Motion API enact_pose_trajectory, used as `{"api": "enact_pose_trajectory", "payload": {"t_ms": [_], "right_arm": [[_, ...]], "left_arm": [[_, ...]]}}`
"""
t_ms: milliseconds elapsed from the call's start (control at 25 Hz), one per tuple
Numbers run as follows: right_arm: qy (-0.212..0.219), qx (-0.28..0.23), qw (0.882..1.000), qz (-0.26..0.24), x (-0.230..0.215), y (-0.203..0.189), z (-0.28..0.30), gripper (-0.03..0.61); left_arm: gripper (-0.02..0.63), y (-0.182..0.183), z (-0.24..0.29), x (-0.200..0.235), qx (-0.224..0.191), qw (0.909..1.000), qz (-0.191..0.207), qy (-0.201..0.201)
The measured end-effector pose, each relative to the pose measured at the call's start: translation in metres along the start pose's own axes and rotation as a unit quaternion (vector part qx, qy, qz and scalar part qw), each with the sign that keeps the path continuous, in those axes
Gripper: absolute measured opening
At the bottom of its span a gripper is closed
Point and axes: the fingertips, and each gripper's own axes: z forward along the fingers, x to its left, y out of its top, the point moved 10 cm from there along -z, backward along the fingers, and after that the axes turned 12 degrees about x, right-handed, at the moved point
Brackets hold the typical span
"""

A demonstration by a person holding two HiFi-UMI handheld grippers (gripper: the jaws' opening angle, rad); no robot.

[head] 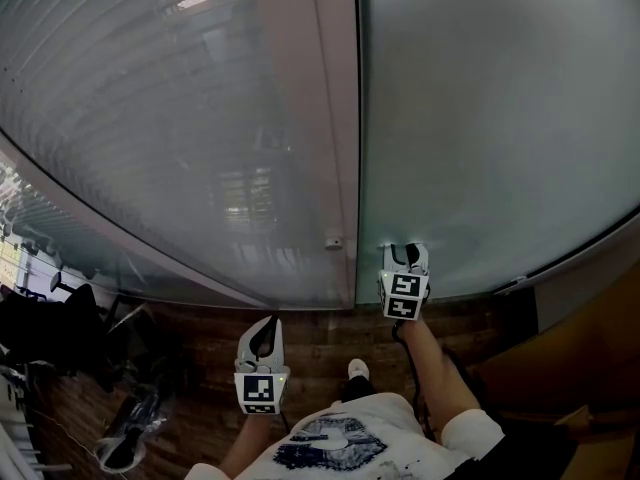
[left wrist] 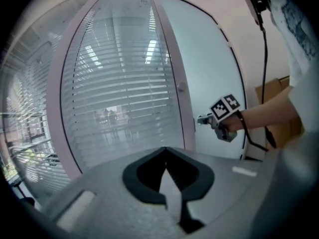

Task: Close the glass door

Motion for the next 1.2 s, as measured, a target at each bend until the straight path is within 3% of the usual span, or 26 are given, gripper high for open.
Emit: {"api": "enact_pose_trajectory", "payload": {"t_ms": [1200], "right_arm": [[-0.006,0.003,1.000,0.000,-0.001,-0.004,0.002,0.127]], "left_arm": [[0.000,-0.002,0.008,-0.001,0.003,0.9998,0.002,-0.017]]}}
